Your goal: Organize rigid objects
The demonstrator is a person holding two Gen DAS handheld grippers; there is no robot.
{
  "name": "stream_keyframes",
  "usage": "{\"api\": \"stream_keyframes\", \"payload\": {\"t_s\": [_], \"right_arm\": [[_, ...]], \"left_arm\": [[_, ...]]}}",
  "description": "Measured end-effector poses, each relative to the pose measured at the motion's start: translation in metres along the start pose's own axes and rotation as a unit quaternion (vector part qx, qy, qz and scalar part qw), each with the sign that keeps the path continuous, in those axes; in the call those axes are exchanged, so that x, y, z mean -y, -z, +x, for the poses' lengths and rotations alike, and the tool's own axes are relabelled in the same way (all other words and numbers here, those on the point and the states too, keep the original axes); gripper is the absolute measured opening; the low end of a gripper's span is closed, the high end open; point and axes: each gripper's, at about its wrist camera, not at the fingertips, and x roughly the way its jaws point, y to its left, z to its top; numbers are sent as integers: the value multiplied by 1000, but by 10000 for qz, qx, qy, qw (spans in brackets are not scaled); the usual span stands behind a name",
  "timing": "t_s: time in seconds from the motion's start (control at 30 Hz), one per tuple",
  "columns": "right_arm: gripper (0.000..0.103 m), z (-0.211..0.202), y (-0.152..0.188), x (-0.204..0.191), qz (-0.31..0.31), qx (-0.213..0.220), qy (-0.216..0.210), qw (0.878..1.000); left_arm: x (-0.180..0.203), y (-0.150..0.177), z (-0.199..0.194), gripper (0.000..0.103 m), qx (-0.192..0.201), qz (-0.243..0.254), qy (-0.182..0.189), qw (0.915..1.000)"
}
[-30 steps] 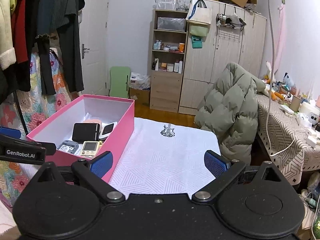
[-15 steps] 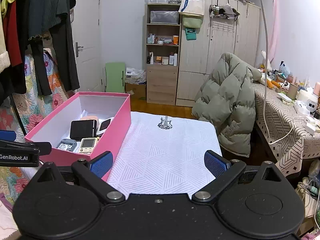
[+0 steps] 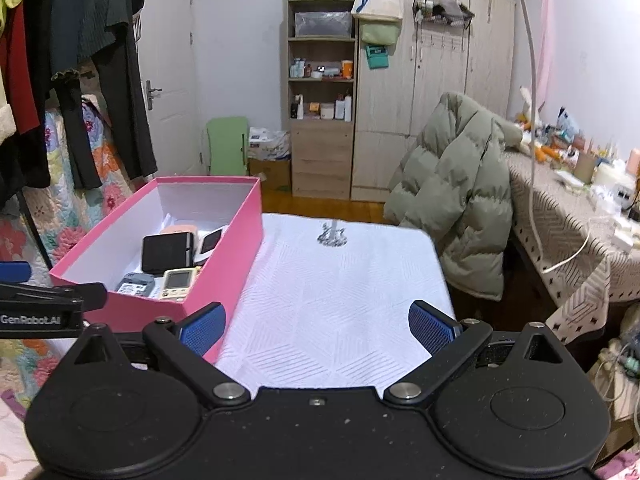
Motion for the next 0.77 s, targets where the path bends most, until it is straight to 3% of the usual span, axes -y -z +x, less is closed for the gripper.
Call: {"api": "stream_keyframes", "payload": {"t_s": [0.33,0.53,0.77], "right_arm": [[100,-3,2,-4,33,-5,23,10000],[100,-7,2,-4,18,5,74,10000],[100,-7,3,-6,3,-4,99,10000]], "left_arm": [[-1,2,2,103,-118,29,-136,9998],[-8,4,5,103,-283,-150,81,9995],[-6,4,1,103,-168,-89,86,9998]]}}
